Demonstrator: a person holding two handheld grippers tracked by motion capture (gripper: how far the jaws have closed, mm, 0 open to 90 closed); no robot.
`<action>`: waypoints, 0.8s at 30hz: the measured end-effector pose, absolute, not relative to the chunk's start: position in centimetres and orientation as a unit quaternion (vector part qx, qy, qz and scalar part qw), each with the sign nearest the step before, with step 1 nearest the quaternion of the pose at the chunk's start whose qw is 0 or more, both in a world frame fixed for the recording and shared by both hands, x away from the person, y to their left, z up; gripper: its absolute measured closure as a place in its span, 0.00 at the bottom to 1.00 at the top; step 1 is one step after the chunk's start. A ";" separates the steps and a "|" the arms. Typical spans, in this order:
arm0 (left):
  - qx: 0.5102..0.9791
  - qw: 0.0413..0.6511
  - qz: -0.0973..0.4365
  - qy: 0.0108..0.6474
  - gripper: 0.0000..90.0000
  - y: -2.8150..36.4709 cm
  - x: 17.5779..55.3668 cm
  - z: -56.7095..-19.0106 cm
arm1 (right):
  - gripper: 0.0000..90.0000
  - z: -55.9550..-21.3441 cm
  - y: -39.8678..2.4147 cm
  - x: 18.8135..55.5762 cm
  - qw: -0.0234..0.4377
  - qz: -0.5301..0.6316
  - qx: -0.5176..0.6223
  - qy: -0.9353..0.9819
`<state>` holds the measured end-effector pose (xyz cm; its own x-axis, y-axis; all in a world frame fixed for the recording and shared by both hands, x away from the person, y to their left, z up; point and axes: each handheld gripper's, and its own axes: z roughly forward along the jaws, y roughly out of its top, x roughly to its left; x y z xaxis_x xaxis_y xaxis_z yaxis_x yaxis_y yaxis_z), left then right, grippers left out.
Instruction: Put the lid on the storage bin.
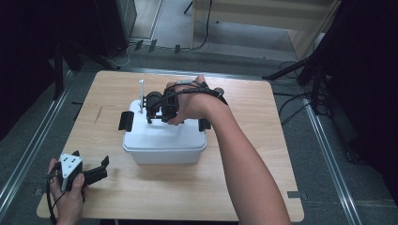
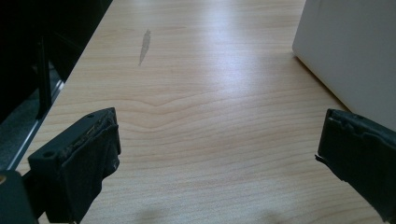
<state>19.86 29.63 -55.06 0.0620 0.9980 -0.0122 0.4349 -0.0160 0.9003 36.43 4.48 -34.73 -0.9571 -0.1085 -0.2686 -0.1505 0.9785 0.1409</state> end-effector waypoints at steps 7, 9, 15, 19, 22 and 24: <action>0.615 0.392 0.359 0.583 0.00 29.6 19.9 -55.1 | 0.73 -34.5 4.2 36.2 0.132 0.094 -0.070 0.984; 0.615 0.391 0.359 0.583 0.00 29.6 19.9 -55.1 | 0.70 -34.4 4.0 36.1 0.134 0.095 -0.080 0.983; 0.614 0.390 0.360 0.584 0.00 29.6 19.9 -55.1 | 0.54 -33.9 3.8 35.5 0.144 0.103 -0.090 0.980; 0.615 0.390 0.359 0.584 0.00 29.6 19.9 -55.1 | 0.23 -33.6 3.6 35.1 0.146 0.098 -0.074 0.982; 0.616 0.389 0.359 0.583 0.00 29.6 19.9 -55.1 | 0.00 -33.5 3.3 34.7 0.142 0.086 -0.058 0.984; 0.616 0.389 0.359 0.583 0.00 29.6 19.9 -55.1 | 0.00 -33.4 3.1 34.7 0.136 0.086 -0.054 0.986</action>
<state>19.88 29.58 -55.06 0.0614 0.9981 -0.0109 0.4393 -0.0172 0.8982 34.70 3.05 -33.44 -0.9573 -0.0837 -0.2768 -0.1302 0.9794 0.1541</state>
